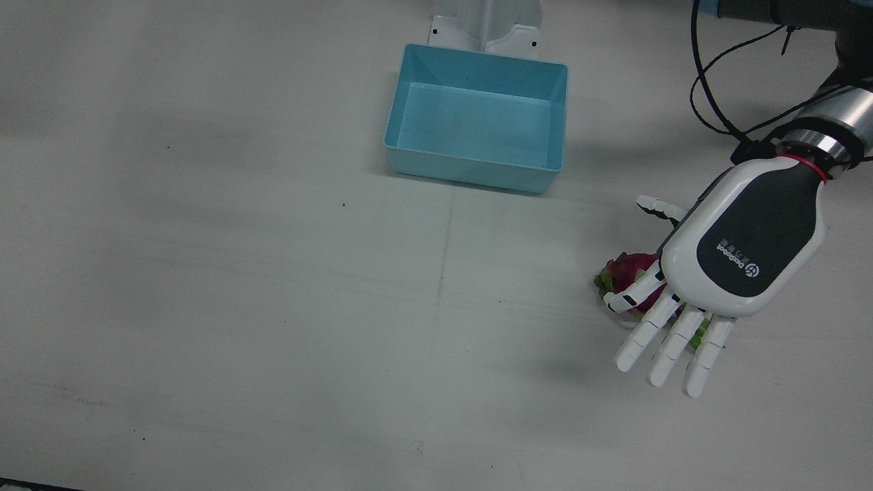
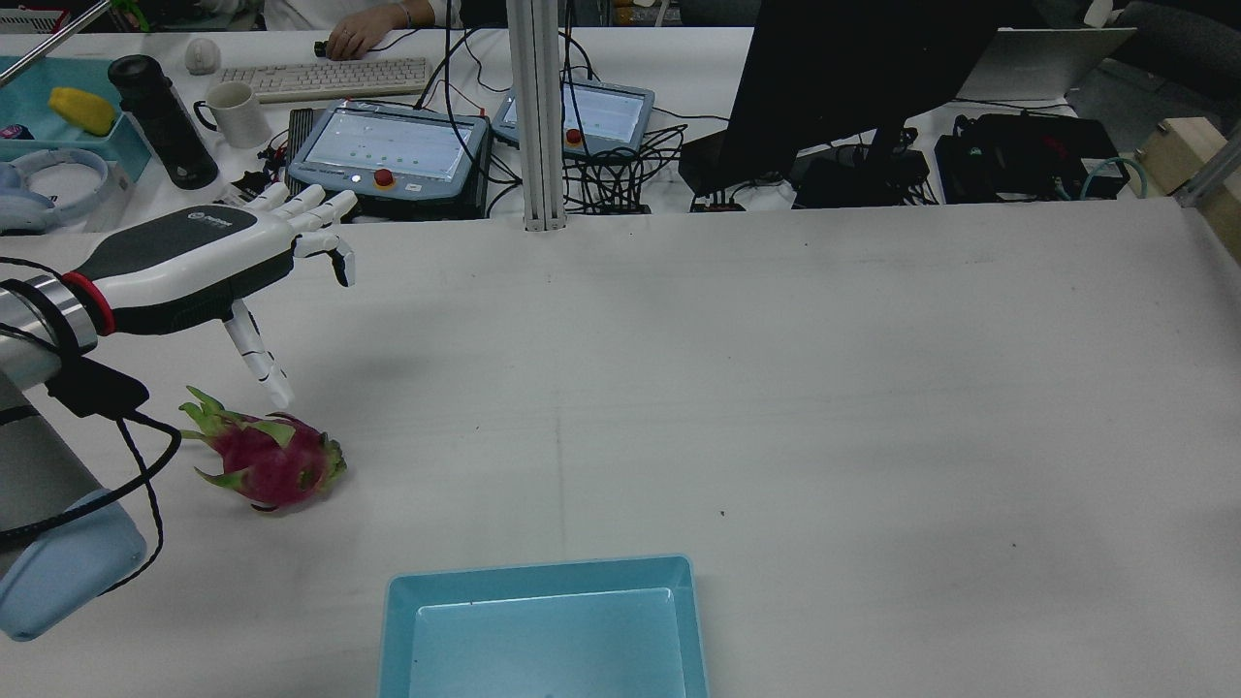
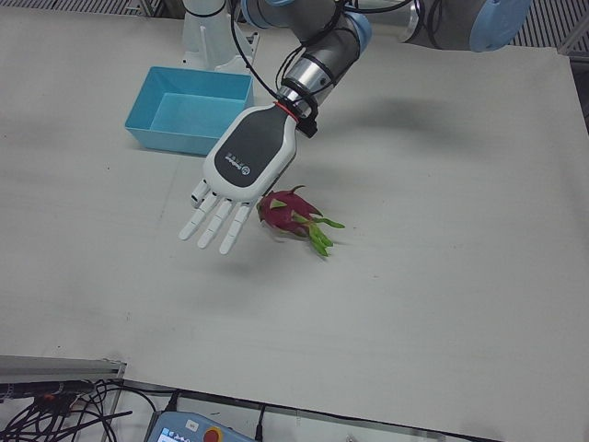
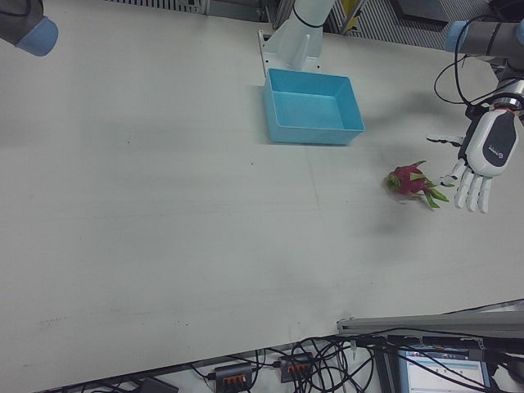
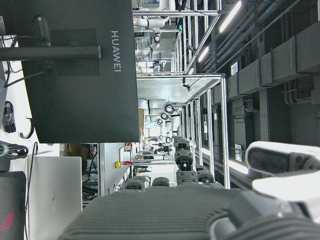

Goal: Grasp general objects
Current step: 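Move the left hand over the pink dragon fruit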

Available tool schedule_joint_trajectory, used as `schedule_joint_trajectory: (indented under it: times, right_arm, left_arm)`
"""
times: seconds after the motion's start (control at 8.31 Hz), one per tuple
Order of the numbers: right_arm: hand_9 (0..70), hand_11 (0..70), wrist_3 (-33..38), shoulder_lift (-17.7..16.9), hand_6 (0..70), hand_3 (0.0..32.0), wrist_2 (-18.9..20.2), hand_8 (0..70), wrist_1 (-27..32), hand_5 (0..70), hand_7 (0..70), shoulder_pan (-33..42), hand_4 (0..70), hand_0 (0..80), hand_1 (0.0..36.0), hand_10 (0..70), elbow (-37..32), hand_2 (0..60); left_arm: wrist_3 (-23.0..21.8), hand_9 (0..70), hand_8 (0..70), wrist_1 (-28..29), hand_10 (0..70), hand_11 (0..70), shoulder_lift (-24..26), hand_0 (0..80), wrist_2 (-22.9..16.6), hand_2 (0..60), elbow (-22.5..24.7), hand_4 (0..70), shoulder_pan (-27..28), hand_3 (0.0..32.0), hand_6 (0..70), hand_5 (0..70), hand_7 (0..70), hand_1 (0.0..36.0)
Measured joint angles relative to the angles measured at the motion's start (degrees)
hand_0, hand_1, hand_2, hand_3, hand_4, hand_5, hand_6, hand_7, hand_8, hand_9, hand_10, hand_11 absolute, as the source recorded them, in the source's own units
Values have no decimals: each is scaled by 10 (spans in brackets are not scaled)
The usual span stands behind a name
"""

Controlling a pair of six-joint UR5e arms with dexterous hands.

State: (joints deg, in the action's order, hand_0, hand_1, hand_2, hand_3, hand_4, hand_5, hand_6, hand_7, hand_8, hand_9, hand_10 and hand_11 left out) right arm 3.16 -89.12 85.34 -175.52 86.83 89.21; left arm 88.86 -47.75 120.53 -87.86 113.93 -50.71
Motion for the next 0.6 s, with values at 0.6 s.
schedule_joint_trajectory:
  times: [0.6]
  right_arm:
    - [0,0,0,0,0,0,0,0,0,0,0,0,0,0,0,0,0,0]
  left_arm:
    - [-9,0,0,39,15,51,-29,563,17,86,-40,0,20,64,0,120,48,236]
